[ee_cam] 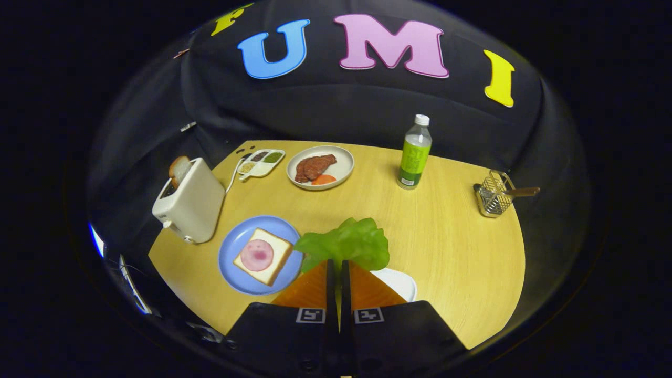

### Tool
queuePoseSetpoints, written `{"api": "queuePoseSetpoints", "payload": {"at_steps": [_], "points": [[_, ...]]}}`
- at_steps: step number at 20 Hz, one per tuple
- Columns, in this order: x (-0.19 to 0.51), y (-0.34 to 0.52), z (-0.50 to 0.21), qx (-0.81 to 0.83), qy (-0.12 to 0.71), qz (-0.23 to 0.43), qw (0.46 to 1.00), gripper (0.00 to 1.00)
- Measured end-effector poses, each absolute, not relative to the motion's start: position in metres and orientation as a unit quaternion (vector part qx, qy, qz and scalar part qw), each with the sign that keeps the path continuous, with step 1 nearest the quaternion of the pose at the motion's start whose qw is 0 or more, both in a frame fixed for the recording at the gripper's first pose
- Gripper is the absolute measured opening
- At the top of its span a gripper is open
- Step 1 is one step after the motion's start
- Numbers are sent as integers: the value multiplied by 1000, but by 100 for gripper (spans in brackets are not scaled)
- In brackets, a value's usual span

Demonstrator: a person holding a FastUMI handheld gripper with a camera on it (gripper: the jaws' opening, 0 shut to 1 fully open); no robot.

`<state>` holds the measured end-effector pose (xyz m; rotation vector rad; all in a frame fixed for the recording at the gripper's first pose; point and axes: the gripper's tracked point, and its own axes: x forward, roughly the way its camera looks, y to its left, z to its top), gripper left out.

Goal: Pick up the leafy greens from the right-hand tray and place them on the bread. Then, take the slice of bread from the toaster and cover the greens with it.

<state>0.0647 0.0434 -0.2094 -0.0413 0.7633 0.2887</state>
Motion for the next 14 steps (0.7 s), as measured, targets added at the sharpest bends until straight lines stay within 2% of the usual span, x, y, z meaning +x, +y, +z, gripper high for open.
{"api": "queuePoseSetpoints", "payload": {"at_steps": [6, 14], "points": [[66, 113, -204, -17, 369, 186, 910, 5], [68, 186, -246, -16, 390, 226, 893, 5]]}}
